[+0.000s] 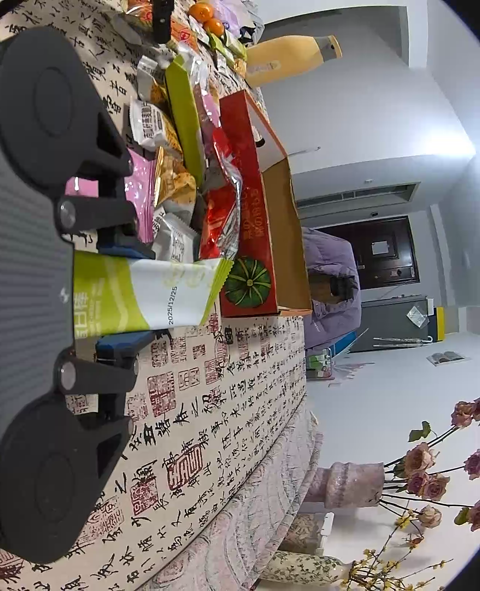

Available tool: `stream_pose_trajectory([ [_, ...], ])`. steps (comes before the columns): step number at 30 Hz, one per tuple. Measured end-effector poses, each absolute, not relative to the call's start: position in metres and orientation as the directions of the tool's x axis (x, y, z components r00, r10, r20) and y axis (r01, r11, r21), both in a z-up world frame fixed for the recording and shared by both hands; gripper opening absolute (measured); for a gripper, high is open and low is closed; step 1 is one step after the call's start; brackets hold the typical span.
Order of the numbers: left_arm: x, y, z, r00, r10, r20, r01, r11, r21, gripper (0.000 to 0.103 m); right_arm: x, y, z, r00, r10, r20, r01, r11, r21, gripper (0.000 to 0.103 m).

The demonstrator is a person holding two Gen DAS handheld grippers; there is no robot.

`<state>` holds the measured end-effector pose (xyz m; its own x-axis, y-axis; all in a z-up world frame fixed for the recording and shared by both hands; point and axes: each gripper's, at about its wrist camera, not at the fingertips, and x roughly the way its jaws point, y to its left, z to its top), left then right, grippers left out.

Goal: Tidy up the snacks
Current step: 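Grasp the orange bread packet with the left tool and lift it, then carry both packets into the cardboard box and open both tools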

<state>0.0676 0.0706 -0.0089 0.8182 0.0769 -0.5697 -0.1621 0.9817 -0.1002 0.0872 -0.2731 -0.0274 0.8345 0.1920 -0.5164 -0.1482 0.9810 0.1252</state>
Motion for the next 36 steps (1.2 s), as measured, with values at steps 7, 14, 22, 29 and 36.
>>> stream_pose_trajectory([
  [7, 0.049, 0.073, 0.004, 0.845, 0.111, -0.524, -0.176, 0.982, -0.076, 0.048, 0.078, -0.274, -0.021, 0.847, 0.192, -0.495, -0.151, 0.981, 0.123, 0.038],
  [14, 0.042, 0.072, 0.027, 0.885, 0.104, -0.453, -0.155, 0.985, -0.077, 0.048, 0.077, -0.268, -0.009, 0.865, 0.201, -0.461, -0.168, 0.979, 0.113, 0.038],
  [22, 0.066, 0.054, 0.047, 0.916, 0.059, -0.397, -0.090, 0.994, -0.060, 0.048, 0.098, -0.253, 0.008, 0.887, 0.213, -0.409, -0.195, 0.977, 0.085, 0.038],
  [29, 0.105, 0.036, 0.061, 0.928, 0.032, -0.371, -0.052, 0.998, -0.044, 0.048, 0.134, -0.239, 0.026, 0.903, 0.226, -0.366, -0.222, 0.974, 0.054, 0.038],
  [36, 0.154, 0.019, 0.076, 0.934, 0.005, -0.356, -0.016, 1.000, -0.027, 0.048, 0.184, -0.215, 0.048, 0.914, 0.240, -0.328, -0.251, 0.968, 0.008, 0.038],
])
